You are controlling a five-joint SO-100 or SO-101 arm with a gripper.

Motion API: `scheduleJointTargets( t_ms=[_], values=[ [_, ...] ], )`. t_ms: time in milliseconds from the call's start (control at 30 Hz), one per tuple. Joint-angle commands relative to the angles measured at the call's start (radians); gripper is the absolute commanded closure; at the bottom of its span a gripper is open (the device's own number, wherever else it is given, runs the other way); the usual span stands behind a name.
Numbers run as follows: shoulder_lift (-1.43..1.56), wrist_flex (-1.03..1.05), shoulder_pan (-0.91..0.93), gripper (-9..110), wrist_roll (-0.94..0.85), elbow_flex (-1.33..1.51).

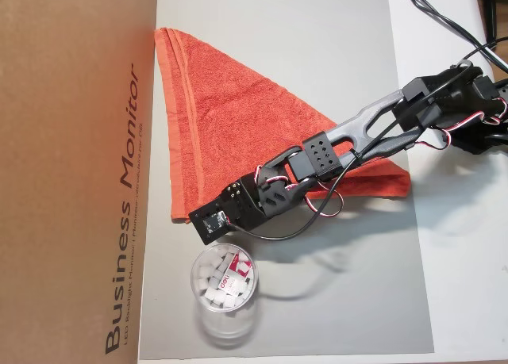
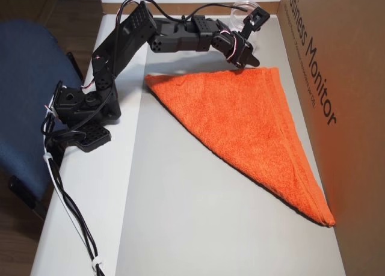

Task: Fold the blanket.

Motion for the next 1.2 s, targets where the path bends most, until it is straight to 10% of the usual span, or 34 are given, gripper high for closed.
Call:
scheduleJointTargets(
  t_ms=[0, 1167],
  values=[
    [0.055, 0.0, 0.012, 92, 0.021, -0.032],
    [0.897, 0.259, 0.143, 92, 0.041, 0.652]
  ],
)
